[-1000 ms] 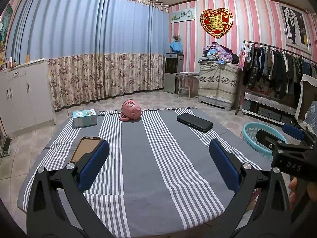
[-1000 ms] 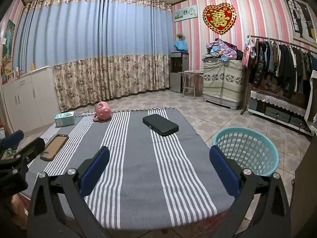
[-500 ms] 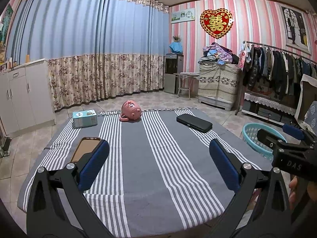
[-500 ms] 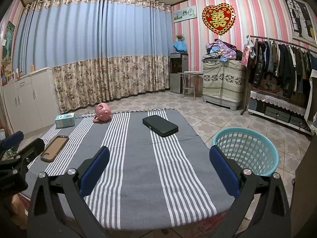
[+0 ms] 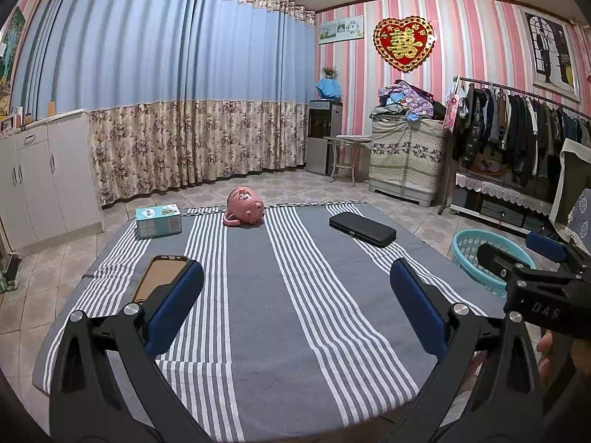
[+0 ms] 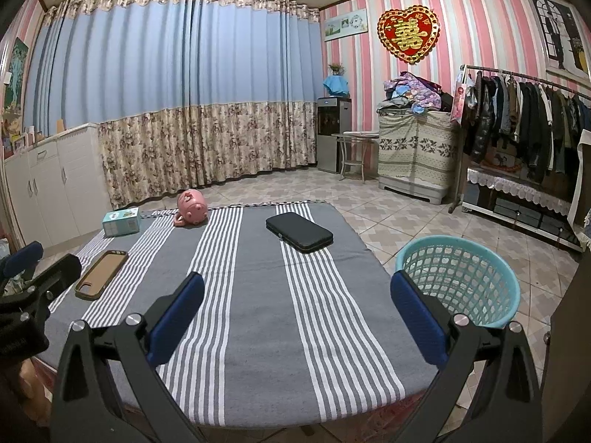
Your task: Collect trash
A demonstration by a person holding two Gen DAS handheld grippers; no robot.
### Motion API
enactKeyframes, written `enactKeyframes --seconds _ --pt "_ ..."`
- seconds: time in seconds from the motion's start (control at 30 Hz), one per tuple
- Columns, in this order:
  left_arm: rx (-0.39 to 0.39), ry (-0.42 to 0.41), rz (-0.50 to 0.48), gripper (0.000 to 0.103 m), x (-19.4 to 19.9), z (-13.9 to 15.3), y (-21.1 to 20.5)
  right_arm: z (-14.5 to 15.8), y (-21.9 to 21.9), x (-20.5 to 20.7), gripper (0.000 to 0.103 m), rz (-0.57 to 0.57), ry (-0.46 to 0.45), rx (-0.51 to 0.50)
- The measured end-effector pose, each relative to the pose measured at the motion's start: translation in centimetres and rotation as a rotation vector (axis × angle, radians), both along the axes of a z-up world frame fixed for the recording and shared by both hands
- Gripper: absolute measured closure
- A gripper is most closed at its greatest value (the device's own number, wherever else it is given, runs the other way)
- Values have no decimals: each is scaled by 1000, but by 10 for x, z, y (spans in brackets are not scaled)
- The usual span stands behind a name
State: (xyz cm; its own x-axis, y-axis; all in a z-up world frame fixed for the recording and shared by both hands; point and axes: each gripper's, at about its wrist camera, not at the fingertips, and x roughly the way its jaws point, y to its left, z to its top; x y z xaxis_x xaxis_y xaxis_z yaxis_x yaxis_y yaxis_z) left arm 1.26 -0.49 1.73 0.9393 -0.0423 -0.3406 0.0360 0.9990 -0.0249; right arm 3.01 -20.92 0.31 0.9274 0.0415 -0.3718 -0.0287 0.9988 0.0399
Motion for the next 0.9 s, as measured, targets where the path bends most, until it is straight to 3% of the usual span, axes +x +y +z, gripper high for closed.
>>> enactKeyframes --seconds 0.9 --pt "1 -3 1 5 -1 0 1 -3 0 2 5 1 -3 2"
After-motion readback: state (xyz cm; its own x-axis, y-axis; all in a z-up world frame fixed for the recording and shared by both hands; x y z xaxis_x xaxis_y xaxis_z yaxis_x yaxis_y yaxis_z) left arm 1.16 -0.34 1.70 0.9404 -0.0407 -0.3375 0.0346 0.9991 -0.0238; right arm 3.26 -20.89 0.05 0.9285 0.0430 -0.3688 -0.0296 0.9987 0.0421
